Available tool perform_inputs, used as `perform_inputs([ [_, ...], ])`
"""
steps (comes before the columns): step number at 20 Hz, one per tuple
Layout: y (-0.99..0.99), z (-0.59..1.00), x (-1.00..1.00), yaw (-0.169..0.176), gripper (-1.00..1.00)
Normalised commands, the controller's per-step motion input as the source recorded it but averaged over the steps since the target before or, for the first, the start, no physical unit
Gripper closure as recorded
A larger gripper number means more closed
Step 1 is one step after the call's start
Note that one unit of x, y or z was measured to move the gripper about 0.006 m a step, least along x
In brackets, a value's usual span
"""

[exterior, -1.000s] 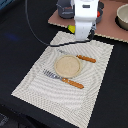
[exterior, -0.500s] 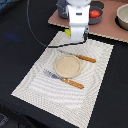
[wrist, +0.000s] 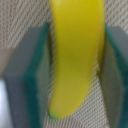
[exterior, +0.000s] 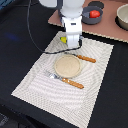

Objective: Interact with the objects in diverse but meaningful ways.

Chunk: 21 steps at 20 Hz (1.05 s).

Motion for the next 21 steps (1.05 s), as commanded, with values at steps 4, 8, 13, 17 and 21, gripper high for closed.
perform_inputs([
  [4, 0.06, 1.0, 0.0, -0.009, -1.0],
  [8, 0.07, 1.0, 0.0, -0.023, -1.0],
  [13, 0.12, 1.0, 0.0, -0.051, -1.0],
  [17, 0.21, 0.83, 0.03, -0.035, -1.0],
  [21, 0.35, 0.29, -0.03, -0.006, -1.0],
])
